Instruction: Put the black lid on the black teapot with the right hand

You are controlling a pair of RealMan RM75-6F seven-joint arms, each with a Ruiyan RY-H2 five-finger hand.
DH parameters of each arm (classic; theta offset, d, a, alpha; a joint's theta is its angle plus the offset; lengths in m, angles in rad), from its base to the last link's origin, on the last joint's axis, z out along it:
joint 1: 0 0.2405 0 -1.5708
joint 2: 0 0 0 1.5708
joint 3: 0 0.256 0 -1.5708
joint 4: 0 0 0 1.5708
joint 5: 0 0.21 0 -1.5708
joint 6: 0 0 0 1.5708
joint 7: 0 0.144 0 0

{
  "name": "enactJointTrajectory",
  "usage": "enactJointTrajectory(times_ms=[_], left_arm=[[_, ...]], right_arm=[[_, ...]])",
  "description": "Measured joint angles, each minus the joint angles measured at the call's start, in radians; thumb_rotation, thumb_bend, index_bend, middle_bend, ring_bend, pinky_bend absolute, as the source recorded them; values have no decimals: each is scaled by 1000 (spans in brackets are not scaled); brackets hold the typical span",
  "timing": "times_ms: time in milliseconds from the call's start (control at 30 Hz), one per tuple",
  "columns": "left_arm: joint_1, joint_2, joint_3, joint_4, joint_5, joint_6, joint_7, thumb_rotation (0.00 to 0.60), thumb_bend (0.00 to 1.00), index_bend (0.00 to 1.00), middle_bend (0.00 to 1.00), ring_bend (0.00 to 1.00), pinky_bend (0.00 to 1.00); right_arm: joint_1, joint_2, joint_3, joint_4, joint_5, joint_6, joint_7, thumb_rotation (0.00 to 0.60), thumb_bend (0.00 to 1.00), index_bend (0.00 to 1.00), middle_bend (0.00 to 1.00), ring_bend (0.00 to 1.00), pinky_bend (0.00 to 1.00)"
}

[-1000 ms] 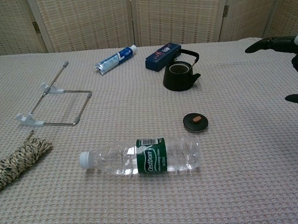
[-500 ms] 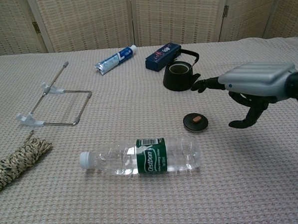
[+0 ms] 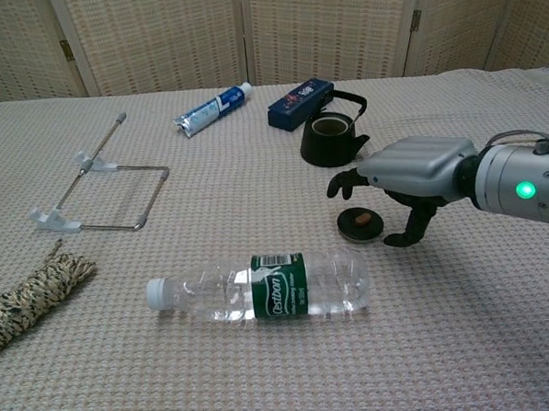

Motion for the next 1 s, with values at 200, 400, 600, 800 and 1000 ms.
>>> enactJointTrajectory(times_ms=[200,400,600,800,1000], left_arm=[[3,-3,1,4,-5,-2,-3,600,428,0,0,0,0],[5,-5,2,10,-9,-6,-9,600,428,0,0,0,0],[8,-6,1,17,-10,-4,-16,600,428,0,0,0,0],[11,-9,2,28,-17,-9,-26,600,428,0,0,0,0],[14,-10,1,36,-16,-7,-37,600,428,0,0,0,0]], right_arm=[[23,-17,-21,16,30,14,-22,600,341,196,257,791,752],[39,-34,-35,29,46,35,-36,600,342,217,268,800,752],[53,-53,-48,42,57,52,-54,600,342,234,276,803,752],[64,-69,-58,58,75,58,-57,600,341,260,299,817,752],[68,-83,-60,68,78,78,-56,600,342,310,343,832,752]])
